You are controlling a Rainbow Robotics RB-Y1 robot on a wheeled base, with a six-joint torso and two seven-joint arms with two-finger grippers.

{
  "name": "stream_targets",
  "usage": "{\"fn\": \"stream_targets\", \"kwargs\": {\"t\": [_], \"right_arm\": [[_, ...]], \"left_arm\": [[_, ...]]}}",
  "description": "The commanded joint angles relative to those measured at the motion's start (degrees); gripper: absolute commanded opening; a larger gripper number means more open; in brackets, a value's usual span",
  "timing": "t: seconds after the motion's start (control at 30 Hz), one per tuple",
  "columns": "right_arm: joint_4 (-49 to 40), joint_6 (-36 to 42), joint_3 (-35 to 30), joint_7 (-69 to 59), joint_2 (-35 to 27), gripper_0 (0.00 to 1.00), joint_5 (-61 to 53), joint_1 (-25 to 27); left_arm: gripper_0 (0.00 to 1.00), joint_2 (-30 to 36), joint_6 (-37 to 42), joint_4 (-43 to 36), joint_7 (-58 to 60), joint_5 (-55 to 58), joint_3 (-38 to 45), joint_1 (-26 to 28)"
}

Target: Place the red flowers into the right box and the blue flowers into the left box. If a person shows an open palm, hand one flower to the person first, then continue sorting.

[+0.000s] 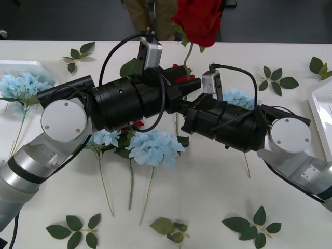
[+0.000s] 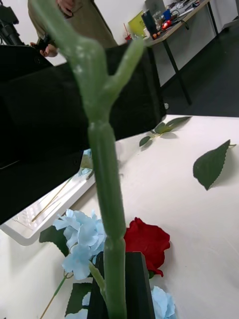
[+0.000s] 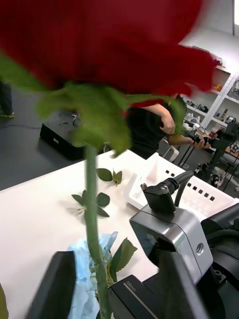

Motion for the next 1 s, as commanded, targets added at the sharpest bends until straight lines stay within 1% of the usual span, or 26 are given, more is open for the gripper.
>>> {"fn": "stream_targets", "kwargs": {"t": [0.03, 0.2, 0.33, 0.4, 0.53, 0.6, 0.63, 0.67, 0.73, 0.77, 0.8, 0.9, 0.97, 1.0], "right_arm": [[-0.8, -0.4, 0.2, 2.1, -0.6, 0.00, -1.3, -1.7], [-0.8, -0.5, -0.2, 2.4, -2.8, 0.00, -3.9, -1.4], [-1.0, 0.2, -1.9, 3.0, -8.4, 0.00, -8.1, 0.1], [-1.1, 1.8, -3.7, 3.2, -11.8, 0.00, -11.0, 1.2], [-0.9, 3.5, -7.6, 3.0, -18.1, 0.00, -13.7, 4.1], [0.4, 4.3, -9.0, 2.7, -22.2, 0.00, -13.7, 4.9], [0.9, 4.4, -9.1, 2.7, -23.2, 0.00, -13.7, 5.0], [2.6, 5.7, -9.5, 2.7, -26.0, 0.00, -13.7, 5.1], [4.5, 7.4, -10.0, 2.7, -28.5, 0.00, -13.7, 5.1], [6.8, 9.4, -10.7, 2.9, -30.8, 0.00, -13.7, 5.1], [7.8, 10.3, -11.0, 2.9, -31.6, 0.00, -13.7, 5.1], [14.0, 15.3, -12.0, 3.1, -36.1, 0.00, -13.4, 5.1], [18.7, 19.1, -12.0, 3.3, -39.0, 0.00, -11.4, 5.1], [19.9, 20.3, -12.0, 3.4, -39.8, 0.00, -10.7, 5.1]], "left_arm": [[1.00, 0.3, -0.6, -0.6, 0.0, 0.8, -0.1, -1.6], [1.00, 0.9, -0.6, -0.5, 0.2, 3.2, -0.1, -1.4], [1.00, 3.7, -0.5, 1.2, 0.7, 6.9, -0.1, -1.3], [1.00, 6.8, 0.2, 2.4, 1.2, 9.2, -0.1, -1.4], [1.00, 14.9, 6.7, 5.9, 2.4, 11.1, 0.2, -2.3], [1.00, 18.2, 12.2, 8.8, 3.7, 12.0, 1.6, -2.3], [1.00, 18.8, 13.8, 9.5, 4.7, 11.9, 2.1, -2.3], [1.00, 20.1, 18.5, 11.1, 7.1, 11.1, 4.0, -2.3], [1.00, 20.8, 23.5, 12.4, 10.1, 9.0, 6.4, -2.4], [1.00, 21.0, 29.3, 13.0, 13.9, 5.6, 9.4, -2.6], [1.00, 21.0, 31.7, 13.0, 15.6, 3.9, 10.7, -2.8], [1.00, 20.5, 45.8, 12.0, 25.6, -4.7, 17.6, -3.7], [1.00, 19.4, 57.2, 11.2, 31.7, -10.5, 22.4, -4.9], [1.00, 19.1, 59.9, 11.0, 32.9, -11.8, 23.5, -5.2]]}}
